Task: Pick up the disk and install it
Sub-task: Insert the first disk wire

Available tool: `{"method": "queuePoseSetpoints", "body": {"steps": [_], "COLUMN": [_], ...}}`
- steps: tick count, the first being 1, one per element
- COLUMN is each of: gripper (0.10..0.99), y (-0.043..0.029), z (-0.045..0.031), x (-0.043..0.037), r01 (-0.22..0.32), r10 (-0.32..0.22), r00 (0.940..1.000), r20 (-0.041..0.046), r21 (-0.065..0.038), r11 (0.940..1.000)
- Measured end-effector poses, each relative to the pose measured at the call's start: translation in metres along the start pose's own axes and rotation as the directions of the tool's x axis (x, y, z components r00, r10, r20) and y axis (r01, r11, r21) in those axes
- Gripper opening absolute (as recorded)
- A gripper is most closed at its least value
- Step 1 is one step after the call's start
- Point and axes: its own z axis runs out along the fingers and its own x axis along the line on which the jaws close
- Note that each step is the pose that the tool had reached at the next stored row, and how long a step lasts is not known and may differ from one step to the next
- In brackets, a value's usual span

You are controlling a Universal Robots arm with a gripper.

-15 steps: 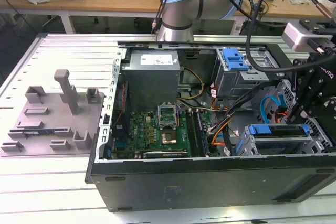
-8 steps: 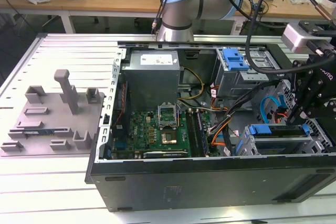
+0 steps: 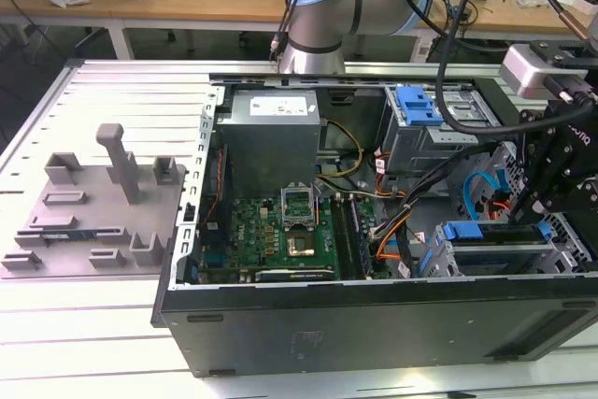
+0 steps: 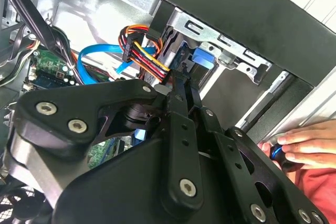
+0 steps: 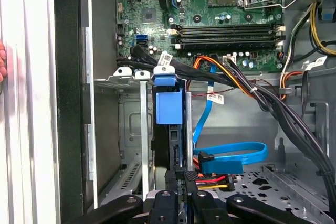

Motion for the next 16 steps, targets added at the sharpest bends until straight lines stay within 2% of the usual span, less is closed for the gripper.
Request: {"method": "queuePoseSetpoints", "body": {"steps": [16], "gripper": [0.165], "y": [0.0], "z": [0.0023], "x": [-0.0001], "r01": [-0.002], "r10": [0.002], "r00": [1.0], "r20": [0.0], "r21": [0.0], "r11": [1.0]}}
